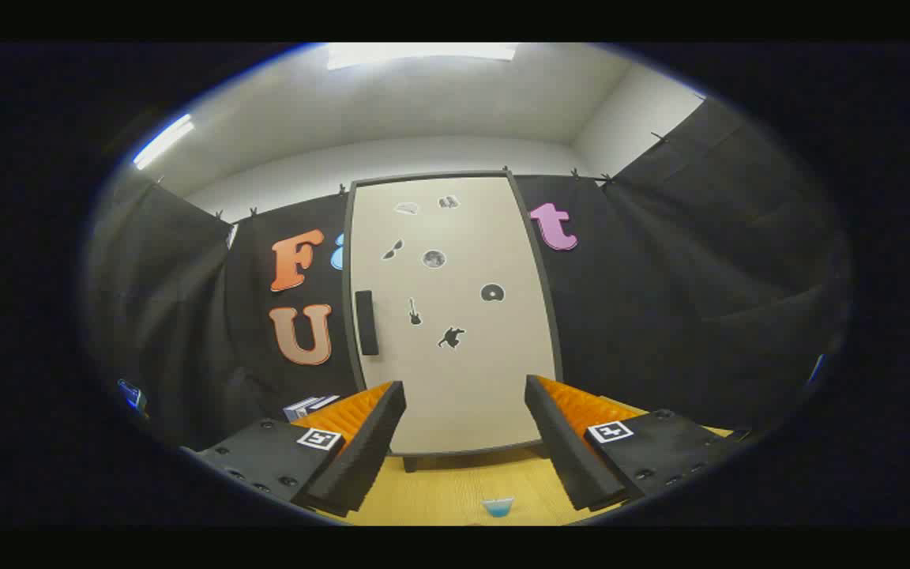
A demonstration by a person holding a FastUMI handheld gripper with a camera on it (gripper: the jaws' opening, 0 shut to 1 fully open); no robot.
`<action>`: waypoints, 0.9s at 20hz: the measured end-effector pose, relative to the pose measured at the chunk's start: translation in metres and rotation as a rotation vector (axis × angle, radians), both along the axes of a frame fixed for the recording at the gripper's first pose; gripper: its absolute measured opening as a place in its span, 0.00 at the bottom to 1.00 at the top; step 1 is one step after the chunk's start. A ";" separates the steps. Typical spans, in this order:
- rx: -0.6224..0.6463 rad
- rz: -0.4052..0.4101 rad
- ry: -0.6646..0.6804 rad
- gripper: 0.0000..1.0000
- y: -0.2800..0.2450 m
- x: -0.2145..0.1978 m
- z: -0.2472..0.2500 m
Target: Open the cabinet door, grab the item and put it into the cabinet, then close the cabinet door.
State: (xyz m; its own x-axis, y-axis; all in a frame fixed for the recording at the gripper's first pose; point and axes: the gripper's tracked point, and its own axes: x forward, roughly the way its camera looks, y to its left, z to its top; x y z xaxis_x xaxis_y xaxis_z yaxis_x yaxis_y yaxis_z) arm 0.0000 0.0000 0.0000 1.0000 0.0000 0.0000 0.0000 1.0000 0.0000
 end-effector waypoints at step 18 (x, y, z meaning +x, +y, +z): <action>0.002 -0.004 0.002 0.97 0.003 0.011 -0.004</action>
State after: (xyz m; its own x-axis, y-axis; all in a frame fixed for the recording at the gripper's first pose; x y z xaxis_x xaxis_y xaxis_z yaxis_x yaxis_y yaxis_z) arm 0.0107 0.0032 -0.0036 1.0000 -0.0036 -0.0019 0.0036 1.0000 0.0016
